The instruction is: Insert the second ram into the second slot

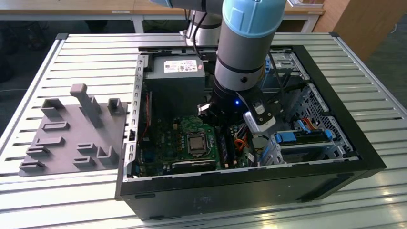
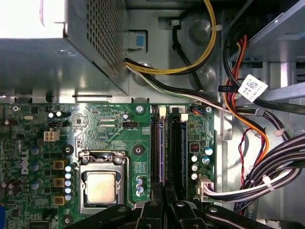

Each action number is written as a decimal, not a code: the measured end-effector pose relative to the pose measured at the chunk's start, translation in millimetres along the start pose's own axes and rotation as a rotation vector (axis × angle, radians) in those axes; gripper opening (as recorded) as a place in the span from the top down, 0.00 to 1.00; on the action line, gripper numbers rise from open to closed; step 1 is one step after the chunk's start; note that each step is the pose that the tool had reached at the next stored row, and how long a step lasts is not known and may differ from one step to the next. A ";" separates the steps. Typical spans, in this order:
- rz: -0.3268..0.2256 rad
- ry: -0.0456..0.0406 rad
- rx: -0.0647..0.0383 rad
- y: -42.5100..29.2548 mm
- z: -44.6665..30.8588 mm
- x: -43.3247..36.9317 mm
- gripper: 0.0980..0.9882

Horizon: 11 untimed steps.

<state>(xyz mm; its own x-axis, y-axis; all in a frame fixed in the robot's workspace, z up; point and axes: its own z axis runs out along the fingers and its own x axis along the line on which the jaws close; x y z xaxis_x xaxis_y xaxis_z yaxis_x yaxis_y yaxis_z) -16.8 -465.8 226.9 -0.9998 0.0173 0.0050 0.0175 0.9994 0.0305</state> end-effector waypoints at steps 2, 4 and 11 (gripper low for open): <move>0.000 0.0000 0.001 0.0 0.5 -0.4 0.96; 0.000 0.0000 0.001 -0.1 0.9 -0.5 0.96; 0.000 0.0000 0.001 -0.1 2.9 -1.7 0.96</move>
<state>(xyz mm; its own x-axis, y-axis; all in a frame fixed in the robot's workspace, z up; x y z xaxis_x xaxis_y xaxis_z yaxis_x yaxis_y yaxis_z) -15.1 -465.8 224.0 -0.9998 0.0173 0.0050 0.0174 0.9994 0.0298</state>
